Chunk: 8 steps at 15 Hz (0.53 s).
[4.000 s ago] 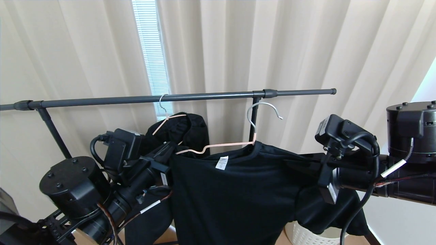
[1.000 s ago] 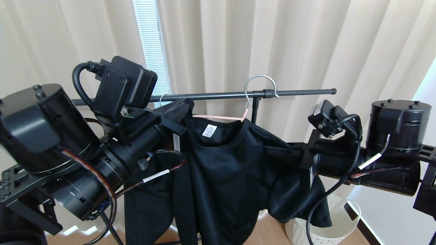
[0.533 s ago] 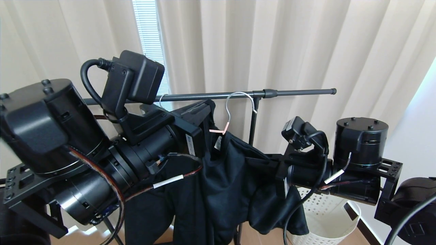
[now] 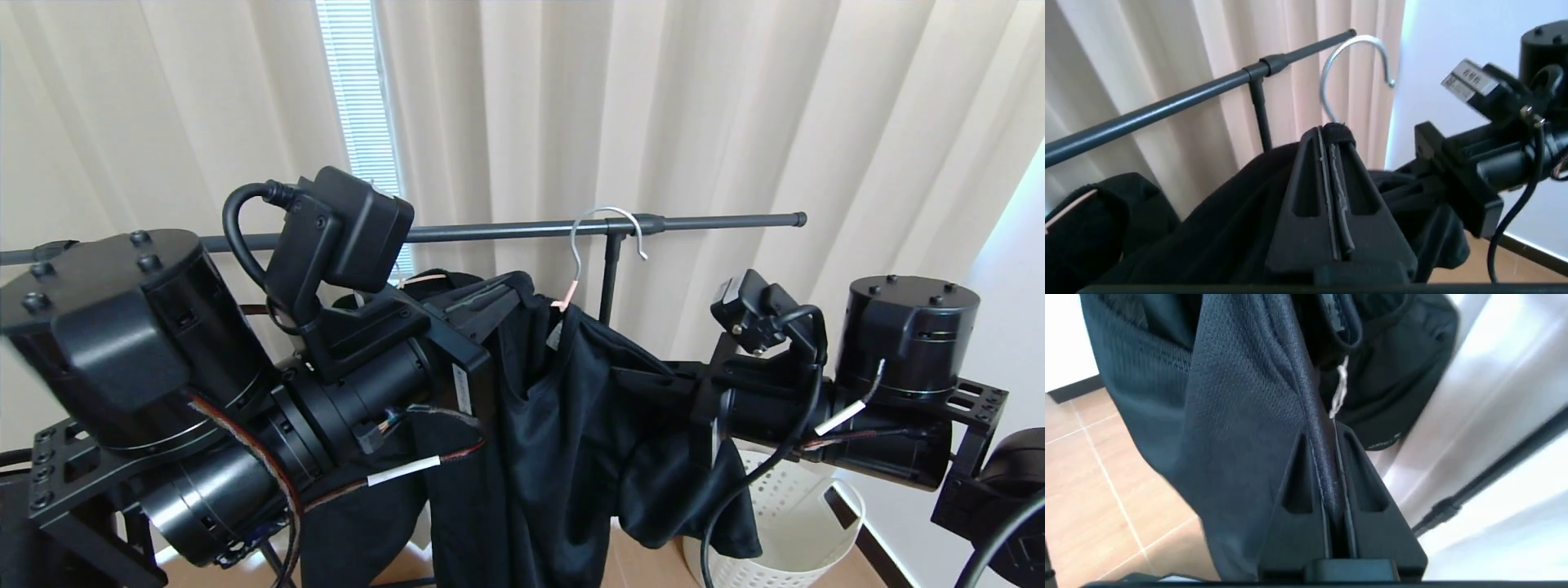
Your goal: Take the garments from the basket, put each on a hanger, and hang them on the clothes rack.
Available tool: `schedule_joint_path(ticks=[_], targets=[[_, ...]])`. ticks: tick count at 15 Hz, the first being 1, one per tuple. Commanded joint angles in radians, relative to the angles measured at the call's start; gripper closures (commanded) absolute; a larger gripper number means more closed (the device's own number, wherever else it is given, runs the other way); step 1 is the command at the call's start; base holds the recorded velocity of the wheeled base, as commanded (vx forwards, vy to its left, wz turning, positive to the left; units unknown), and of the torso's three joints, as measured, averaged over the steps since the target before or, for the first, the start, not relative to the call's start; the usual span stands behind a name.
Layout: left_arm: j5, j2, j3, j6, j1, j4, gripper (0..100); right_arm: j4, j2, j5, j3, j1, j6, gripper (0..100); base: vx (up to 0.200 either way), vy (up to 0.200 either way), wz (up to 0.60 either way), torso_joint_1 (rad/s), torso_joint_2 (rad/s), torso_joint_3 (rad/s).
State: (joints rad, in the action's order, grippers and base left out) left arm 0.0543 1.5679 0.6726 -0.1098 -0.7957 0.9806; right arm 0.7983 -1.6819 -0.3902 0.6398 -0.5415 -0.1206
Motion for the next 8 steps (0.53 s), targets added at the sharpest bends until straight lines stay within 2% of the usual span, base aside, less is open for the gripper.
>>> schedule_joint_path(ticks=[1, 5, 6, 8], targets=[[0.001, 0.000, -0.008, -0.001, 0.009, -0.002, 100, -0.001, 0.045, -0.018, -0.005, 0.015, -0.001, 100, 0.000, 0.000, 0.00, 0.000, 0.00, 0.000], [-0.019, -0.002, -0.033, -0.007, 0.015, 0.000, 100, -0.001, 0.050, -0.019, -0.008, 0.018, -0.001, 100, 0.000, 0.000, 0.00, 0.000, 0.00, 0.000], [-0.019, -0.003, -0.034, -0.014, 0.023, 0.000, 0, -0.001, 0.051, -0.019, -0.008, 0.018, -0.001, 100, 0.000, 0.000, 0.00, 0.000, 0.00, 0.000], [-0.017, -0.032, -0.057, -0.050, 0.027, -0.002, 0, 0.001, 0.060, -0.021, -0.006, 0.041, -0.002, 100, 0.000, 0.000, 0.00, 0.000, 0.00, 0.000]])
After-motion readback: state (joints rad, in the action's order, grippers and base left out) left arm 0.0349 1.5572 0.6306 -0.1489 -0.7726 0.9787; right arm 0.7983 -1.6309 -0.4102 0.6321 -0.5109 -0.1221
